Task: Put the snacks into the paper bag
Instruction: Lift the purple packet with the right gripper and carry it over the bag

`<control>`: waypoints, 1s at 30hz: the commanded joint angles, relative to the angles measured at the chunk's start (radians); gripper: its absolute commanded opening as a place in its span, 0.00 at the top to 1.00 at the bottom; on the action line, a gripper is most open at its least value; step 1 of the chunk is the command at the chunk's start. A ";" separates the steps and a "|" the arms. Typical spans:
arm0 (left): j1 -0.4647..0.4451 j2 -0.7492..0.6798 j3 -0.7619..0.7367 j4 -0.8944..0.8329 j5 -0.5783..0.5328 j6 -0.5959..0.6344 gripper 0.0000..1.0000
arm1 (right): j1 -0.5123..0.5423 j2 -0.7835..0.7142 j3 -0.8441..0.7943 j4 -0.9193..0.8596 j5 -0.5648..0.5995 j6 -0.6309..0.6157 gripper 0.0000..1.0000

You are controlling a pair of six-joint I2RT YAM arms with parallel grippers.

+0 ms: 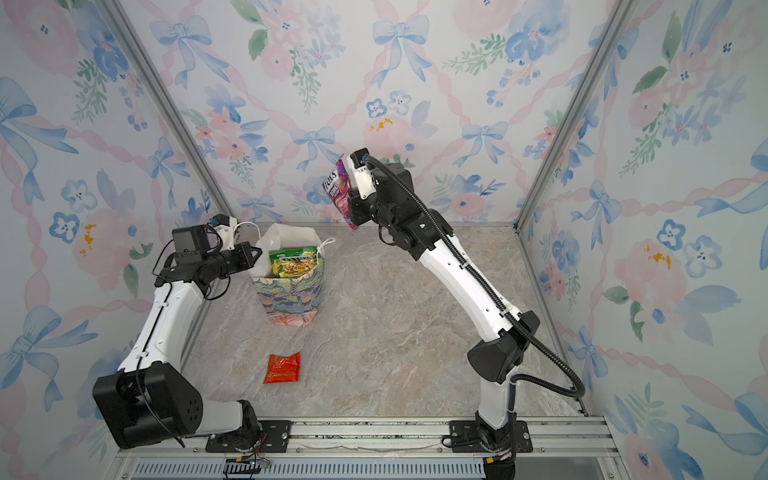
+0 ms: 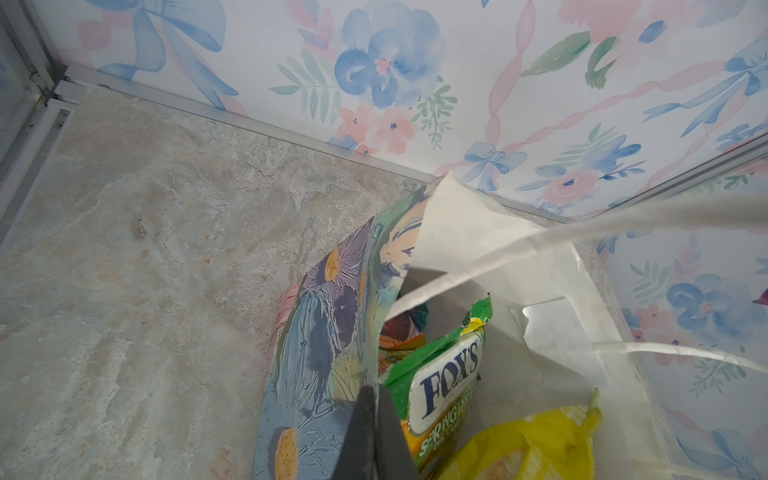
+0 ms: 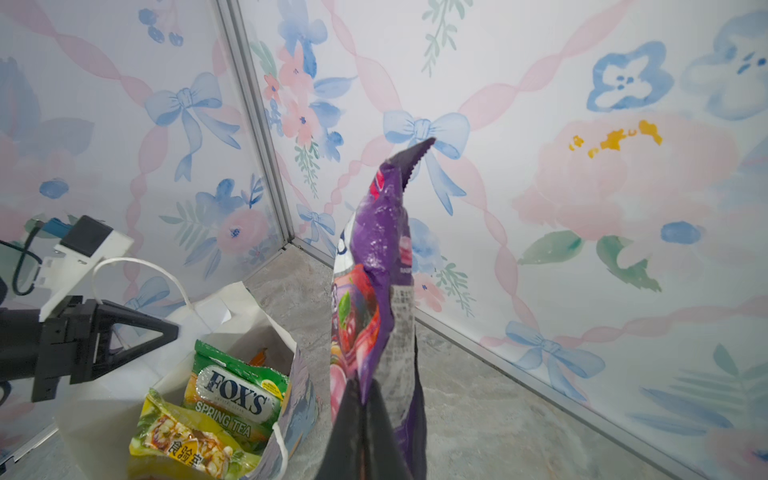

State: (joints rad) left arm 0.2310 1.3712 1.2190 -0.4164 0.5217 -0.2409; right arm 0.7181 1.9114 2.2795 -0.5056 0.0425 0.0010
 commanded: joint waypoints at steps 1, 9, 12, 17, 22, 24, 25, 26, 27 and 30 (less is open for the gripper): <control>0.010 0.009 -0.013 -0.009 0.004 -0.009 1.00 | 0.044 0.084 0.129 -0.035 0.006 -0.078 1.00; 0.010 0.009 -0.013 -0.008 0.008 -0.010 1.00 | 0.122 0.217 0.282 -0.097 0.011 -0.194 1.00; 0.010 0.009 -0.011 -0.008 0.009 -0.010 1.00 | 0.155 0.244 0.291 -0.120 0.039 -0.258 1.00; 0.011 0.008 -0.012 -0.008 0.009 -0.010 1.00 | 0.205 0.271 0.292 -0.146 0.121 -0.361 1.00; 0.012 0.008 -0.012 -0.007 0.008 -0.009 1.00 | 0.219 0.278 0.274 -0.145 0.154 -0.385 1.00; 0.012 0.008 -0.012 -0.008 0.008 -0.009 1.00 | 0.227 0.281 0.272 -0.151 0.160 -0.397 1.00; 0.012 0.007 -0.012 -0.009 0.008 -0.009 1.00 | 0.231 0.281 0.270 -0.154 0.161 -0.406 1.00; 0.011 0.007 -0.012 -0.008 0.009 -0.009 1.00 | 0.234 0.279 0.266 -0.157 0.164 -0.417 1.00; 0.012 0.007 -0.012 -0.007 0.009 -0.009 1.00 | 0.239 0.278 0.262 -0.157 0.166 -0.423 1.00; 0.012 0.007 -0.012 -0.007 0.011 -0.009 1.00 | 0.250 0.279 0.248 -0.160 0.181 -0.451 1.00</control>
State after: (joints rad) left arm 0.2310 1.3712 1.2190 -0.4171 0.5251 -0.2409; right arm 0.9463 2.1773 2.5263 -0.6544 0.1894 -0.4103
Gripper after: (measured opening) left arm 0.048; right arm 0.046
